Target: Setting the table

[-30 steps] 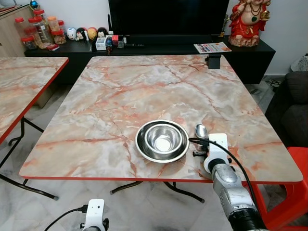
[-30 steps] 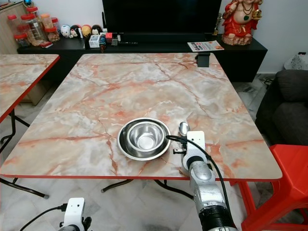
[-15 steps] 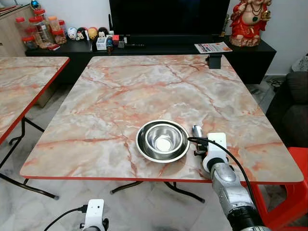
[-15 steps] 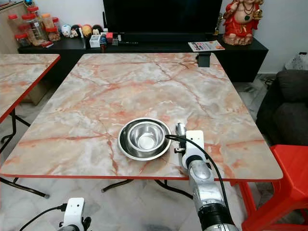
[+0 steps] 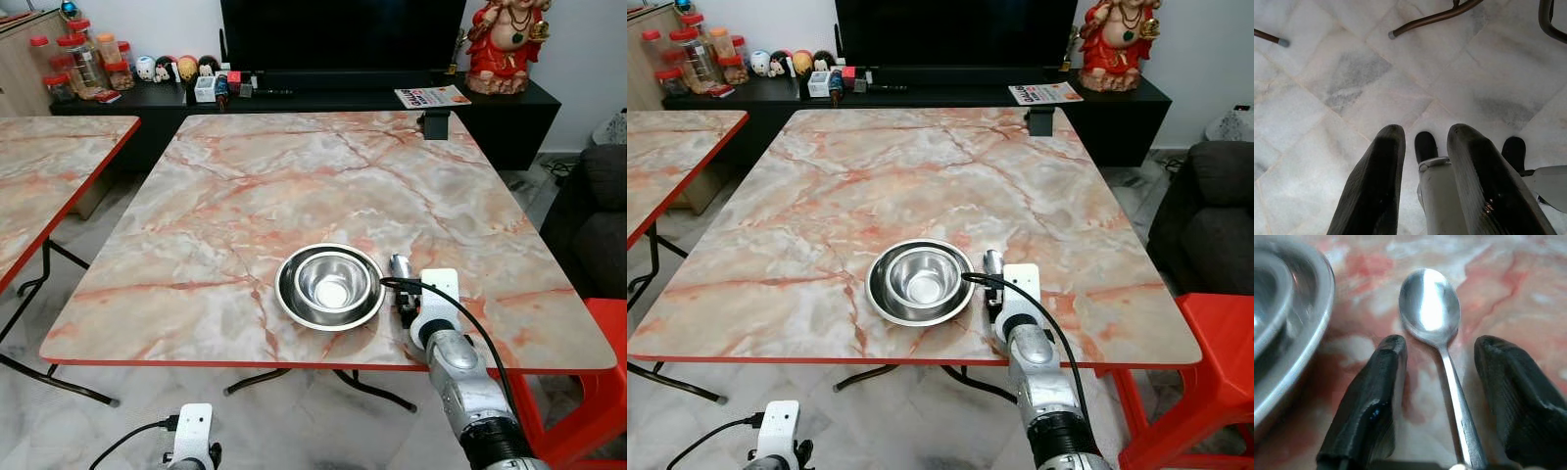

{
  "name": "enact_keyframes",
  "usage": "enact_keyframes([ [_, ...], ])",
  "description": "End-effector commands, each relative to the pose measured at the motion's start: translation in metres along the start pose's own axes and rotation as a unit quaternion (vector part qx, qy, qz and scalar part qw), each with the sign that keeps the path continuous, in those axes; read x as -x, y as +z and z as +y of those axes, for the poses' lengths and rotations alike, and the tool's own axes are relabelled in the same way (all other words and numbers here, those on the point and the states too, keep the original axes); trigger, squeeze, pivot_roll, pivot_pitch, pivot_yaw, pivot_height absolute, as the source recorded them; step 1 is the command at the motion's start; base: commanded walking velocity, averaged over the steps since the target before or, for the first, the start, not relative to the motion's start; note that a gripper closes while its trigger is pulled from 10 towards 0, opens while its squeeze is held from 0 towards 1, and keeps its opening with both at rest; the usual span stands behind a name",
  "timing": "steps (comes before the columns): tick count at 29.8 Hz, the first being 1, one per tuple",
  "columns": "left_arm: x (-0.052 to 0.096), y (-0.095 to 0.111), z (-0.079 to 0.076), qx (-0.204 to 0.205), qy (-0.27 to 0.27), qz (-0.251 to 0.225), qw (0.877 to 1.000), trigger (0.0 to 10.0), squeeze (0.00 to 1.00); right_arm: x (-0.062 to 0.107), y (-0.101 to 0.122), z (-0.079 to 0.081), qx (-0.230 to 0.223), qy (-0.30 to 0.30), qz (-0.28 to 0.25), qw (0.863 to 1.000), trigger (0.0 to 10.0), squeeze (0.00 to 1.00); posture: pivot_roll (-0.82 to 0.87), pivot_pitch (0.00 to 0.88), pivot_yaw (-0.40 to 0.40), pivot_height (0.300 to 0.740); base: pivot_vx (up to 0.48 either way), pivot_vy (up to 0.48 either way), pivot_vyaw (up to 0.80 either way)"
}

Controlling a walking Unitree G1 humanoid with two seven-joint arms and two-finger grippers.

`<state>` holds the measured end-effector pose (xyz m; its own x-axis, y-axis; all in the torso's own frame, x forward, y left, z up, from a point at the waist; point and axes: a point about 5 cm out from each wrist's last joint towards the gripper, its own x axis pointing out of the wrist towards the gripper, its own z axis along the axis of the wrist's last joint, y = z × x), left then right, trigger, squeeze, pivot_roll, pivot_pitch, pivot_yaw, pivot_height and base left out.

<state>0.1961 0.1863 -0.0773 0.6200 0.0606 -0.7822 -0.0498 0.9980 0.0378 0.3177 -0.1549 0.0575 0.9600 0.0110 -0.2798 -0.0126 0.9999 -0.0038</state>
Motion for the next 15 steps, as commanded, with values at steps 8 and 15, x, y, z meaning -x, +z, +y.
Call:
enact_keyframes([
  [8, -0.001, 0.002, 0.002, -0.002, -0.001, 0.003, 1.0, 10.0, 0.0, 0.007, 0.053, 0.002, -0.054, -0.004, -0.148, 0.988, 10.0, 0.0, -0.1, 0.0, 0.03, 0.74, 0.0, 0.0, 0.0],
  [15, -0.001, 0.003, 0.001, -0.001, -0.002, 0.0, 1.0, 10.0, 0.0, 0.018, 0.089, 0.002, -0.053, -0.007, -0.259, 0.964, 10.0, 0.0, -0.1, 0.0, 0.034, 0.74, 0.0, 0.0, 0.0],
])
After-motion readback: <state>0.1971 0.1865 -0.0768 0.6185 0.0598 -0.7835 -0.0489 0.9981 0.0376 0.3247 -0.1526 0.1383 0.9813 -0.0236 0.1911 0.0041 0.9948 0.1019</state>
